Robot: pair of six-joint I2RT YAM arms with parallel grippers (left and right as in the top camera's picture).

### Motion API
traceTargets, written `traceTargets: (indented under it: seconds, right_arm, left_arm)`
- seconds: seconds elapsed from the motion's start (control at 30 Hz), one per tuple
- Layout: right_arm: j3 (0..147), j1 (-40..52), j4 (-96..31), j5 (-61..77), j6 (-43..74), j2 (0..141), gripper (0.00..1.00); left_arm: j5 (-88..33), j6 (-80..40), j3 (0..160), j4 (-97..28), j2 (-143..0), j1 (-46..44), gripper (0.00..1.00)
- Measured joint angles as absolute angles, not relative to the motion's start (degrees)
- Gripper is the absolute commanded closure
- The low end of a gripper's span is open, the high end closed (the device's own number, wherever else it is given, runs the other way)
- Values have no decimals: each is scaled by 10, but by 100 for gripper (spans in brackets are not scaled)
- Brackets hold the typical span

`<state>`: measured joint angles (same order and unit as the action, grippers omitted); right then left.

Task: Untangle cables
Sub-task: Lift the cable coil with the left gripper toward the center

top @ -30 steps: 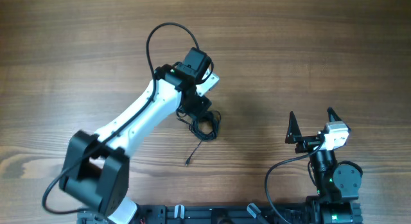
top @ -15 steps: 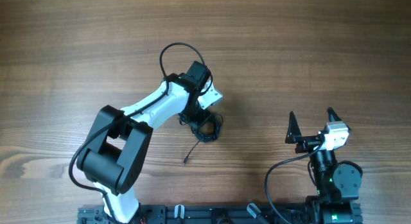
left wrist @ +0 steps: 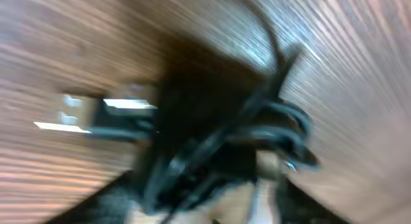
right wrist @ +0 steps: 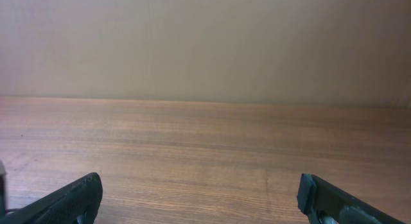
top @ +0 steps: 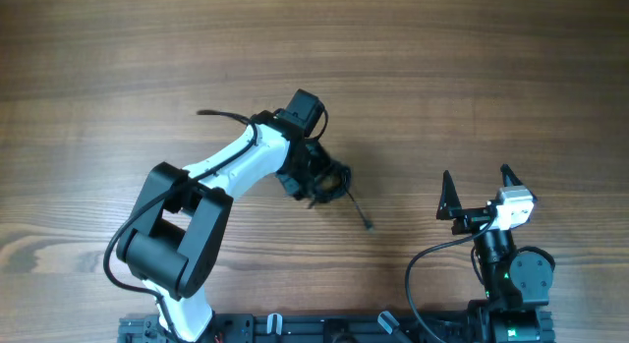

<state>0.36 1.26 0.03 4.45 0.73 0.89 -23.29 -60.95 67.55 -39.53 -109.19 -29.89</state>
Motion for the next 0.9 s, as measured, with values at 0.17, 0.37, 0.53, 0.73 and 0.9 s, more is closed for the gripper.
traceTargets:
  seconds: [0.17,0.37,0.53,0.73,0.9]
  right_arm:
    - [4,13,0,44,7,9,0]
    - [4,13,0,44,7,9,0]
    - [4,13,0,44,7,9,0]
    - [4,13,0,44,7,9,0]
    - [4,13,0,44,7,9,0]
  left_arm:
    - [-268,-520,677,-398,-1072,-285,3]
    - [-142,-279,681,-390,-973,-269,14]
    - [-87,-90,684,-377,-968,-269,52]
    - [-73,-180,679,-436,-1010,-269,48]
    - [-73,-360,673,-444,-1011,-286,51]
